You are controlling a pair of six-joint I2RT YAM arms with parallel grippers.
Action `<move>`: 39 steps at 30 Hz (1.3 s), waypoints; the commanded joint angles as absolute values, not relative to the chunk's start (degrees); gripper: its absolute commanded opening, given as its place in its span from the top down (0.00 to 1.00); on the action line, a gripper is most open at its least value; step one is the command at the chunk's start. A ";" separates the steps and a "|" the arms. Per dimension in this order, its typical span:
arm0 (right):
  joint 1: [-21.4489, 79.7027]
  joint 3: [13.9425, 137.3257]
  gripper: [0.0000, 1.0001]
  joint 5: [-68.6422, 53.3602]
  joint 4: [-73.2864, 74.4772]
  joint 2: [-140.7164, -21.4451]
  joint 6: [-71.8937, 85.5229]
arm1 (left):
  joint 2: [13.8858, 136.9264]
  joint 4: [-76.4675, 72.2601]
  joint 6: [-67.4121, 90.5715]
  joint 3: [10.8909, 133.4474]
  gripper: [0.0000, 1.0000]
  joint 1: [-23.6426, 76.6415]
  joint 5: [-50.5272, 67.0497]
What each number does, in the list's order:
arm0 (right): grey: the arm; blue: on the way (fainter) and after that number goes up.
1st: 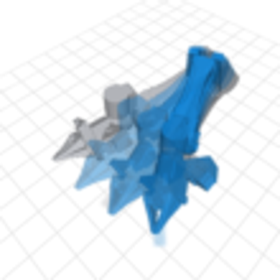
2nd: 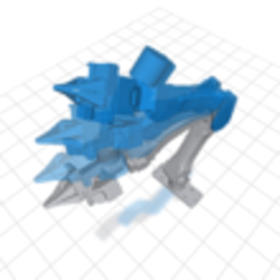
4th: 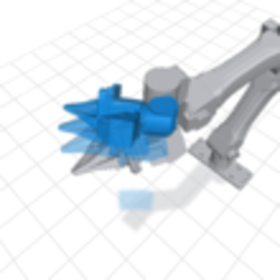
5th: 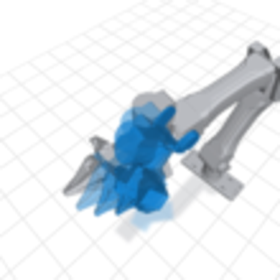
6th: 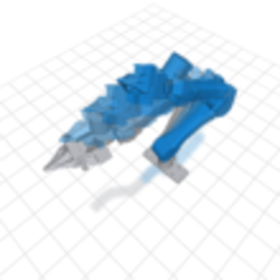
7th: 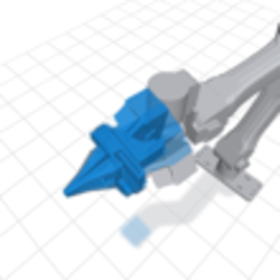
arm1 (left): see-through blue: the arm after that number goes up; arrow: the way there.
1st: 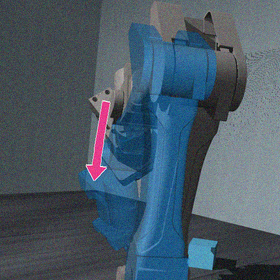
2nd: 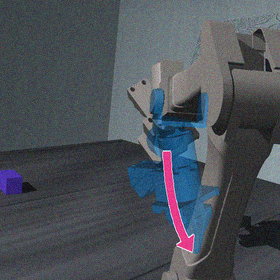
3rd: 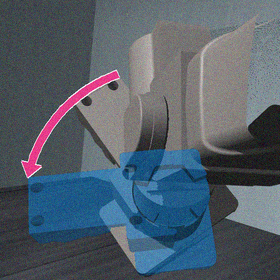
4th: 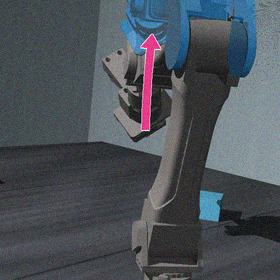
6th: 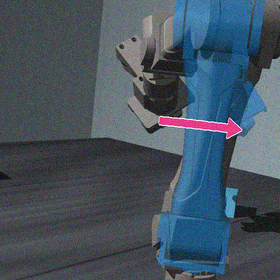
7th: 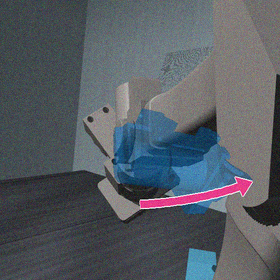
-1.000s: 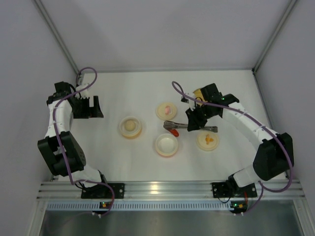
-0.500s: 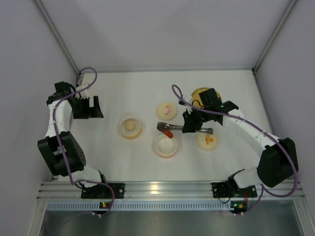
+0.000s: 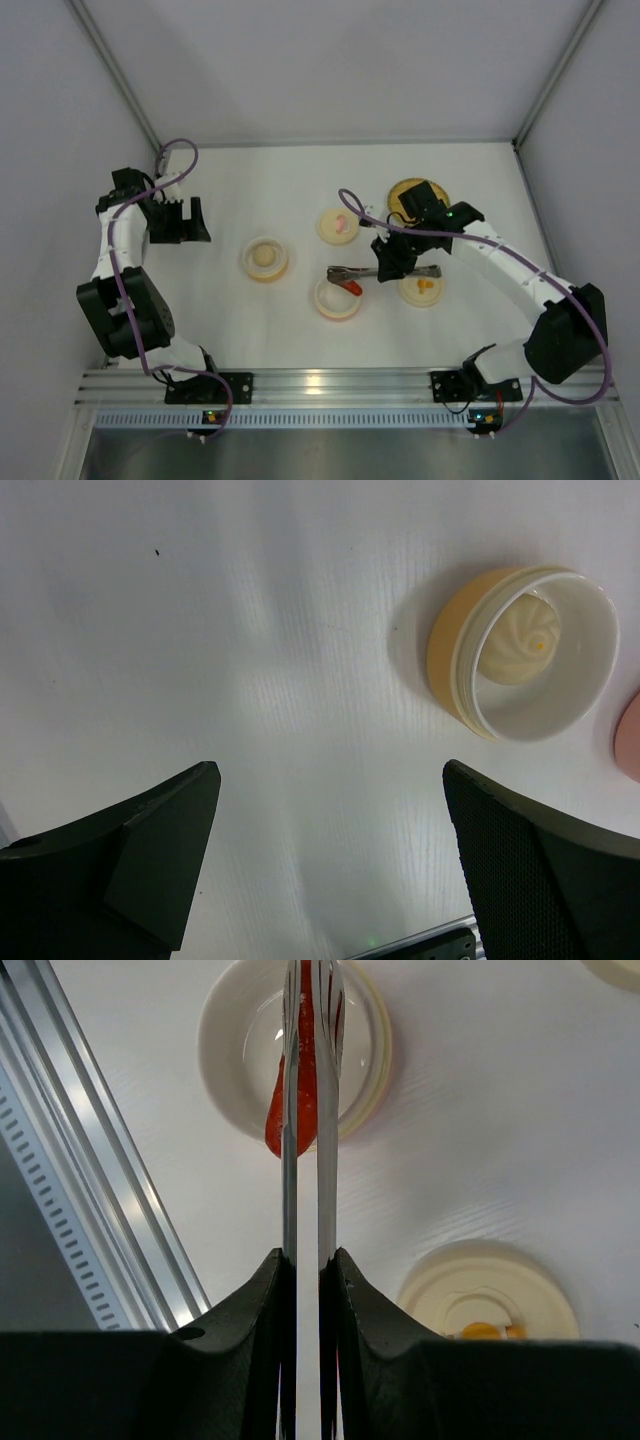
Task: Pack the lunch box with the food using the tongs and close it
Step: Place the fake food in the packing box.
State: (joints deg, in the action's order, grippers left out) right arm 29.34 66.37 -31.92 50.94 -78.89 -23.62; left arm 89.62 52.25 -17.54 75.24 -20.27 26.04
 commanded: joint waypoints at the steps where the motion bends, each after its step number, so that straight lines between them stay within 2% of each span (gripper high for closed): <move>1: 32.08 70.22 1.00 -29.80 54.31 -80.24 -25.23 | 88.07 52.38 -17.93 74.97 0.02 -20.39 26.63; 20: 36.56 72.42 1.00 -26.19 52.03 -84.90 -22.59 | 87.63 51.68 -18.46 73.57 0.02 -20.48 26.02; 23: 36.74 72.77 0.94 -26.54 52.21 -84.99 -22.59 | 87.72 51.59 -18.37 73.48 0.02 -20.48 26.10; 24: 36.74 72.77 0.84 -26.80 52.21 -85.16 -22.50 | 87.80 51.50 -18.37 73.39 0.02 -20.48 26.10; 30: 36.74 73.48 0.58 -27.51 52.12 -84.99 -22.33 | 87.80 51.42 -18.54 73.39 0.02 -20.48 26.10; 39: 36.74 75.50 0.57 -26.63 54.66 -83.85 -23.11 | 87.80 51.42 -18.46 73.39 0.02 -20.48 26.28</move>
